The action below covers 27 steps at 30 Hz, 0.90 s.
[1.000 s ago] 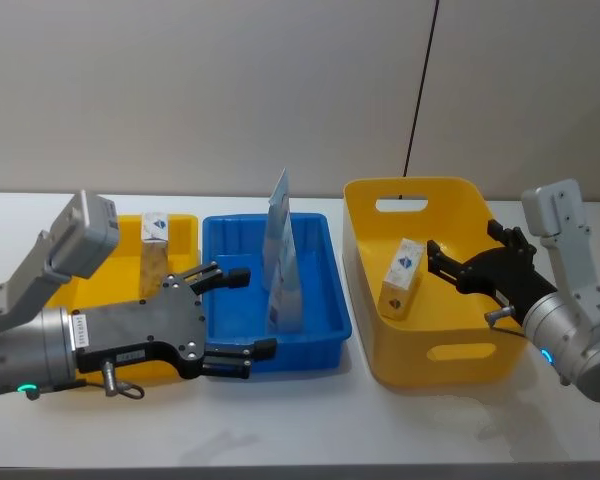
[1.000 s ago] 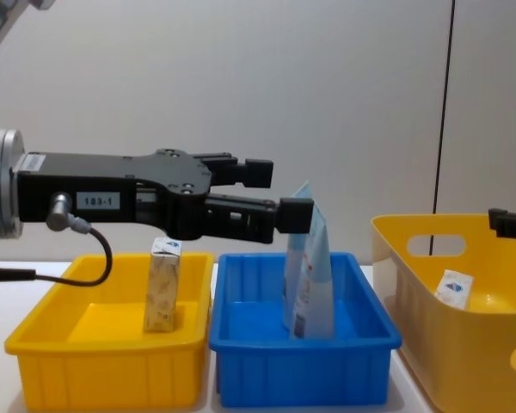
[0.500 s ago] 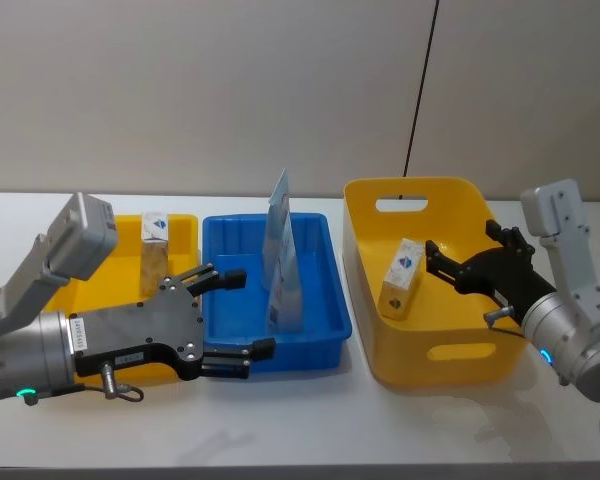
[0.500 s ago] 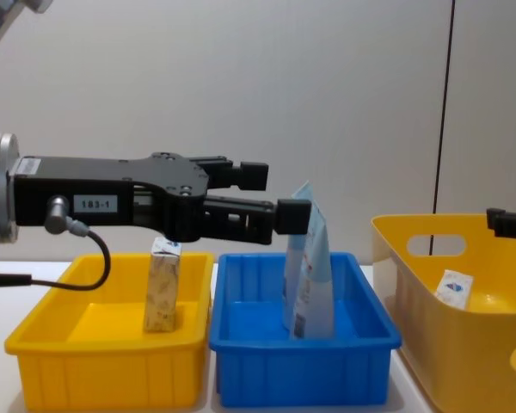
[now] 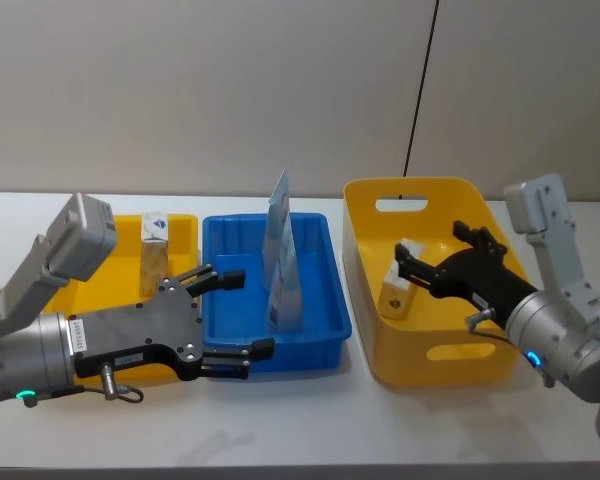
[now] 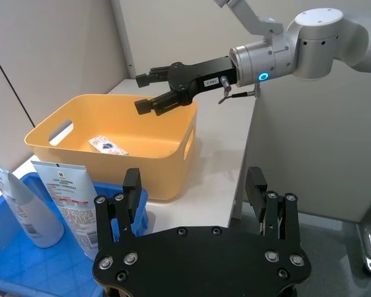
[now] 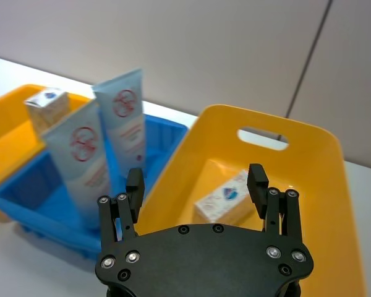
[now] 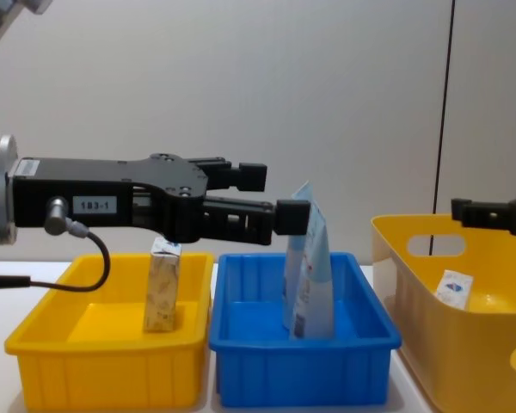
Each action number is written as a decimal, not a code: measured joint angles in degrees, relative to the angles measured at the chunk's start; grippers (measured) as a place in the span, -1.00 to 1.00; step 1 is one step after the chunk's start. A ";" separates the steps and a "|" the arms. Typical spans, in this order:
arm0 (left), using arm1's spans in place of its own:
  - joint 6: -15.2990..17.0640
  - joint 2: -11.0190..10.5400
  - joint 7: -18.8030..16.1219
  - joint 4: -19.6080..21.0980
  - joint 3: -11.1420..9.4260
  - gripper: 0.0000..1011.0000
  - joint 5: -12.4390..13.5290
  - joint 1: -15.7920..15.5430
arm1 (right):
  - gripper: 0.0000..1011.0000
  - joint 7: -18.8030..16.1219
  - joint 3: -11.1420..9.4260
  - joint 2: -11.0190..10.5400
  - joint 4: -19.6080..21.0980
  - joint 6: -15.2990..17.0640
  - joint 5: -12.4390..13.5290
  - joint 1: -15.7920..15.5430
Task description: Bimanual collaborative sorting of washing and personal care products
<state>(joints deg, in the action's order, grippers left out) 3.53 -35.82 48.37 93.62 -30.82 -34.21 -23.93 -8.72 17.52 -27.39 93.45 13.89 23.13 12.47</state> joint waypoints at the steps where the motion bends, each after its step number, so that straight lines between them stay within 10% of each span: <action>1: 0.00 0.00 -0.01 0.01 0.00 0.98 0.00 0.01 | 0.98 -0.21 0.04 0.00 0.29 0.23 0.16 -0.04; 27: 0.08 -0.07 -0.20 0.13 0.04 0.98 -0.05 0.14 | 0.98 -3.75 3.39 2.84 6.33 8.01 2.26 0.46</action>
<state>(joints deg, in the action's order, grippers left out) 3.60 -35.89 48.17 93.75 -30.78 -34.26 -23.80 -12.47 20.91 -24.55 99.78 21.90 25.39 12.93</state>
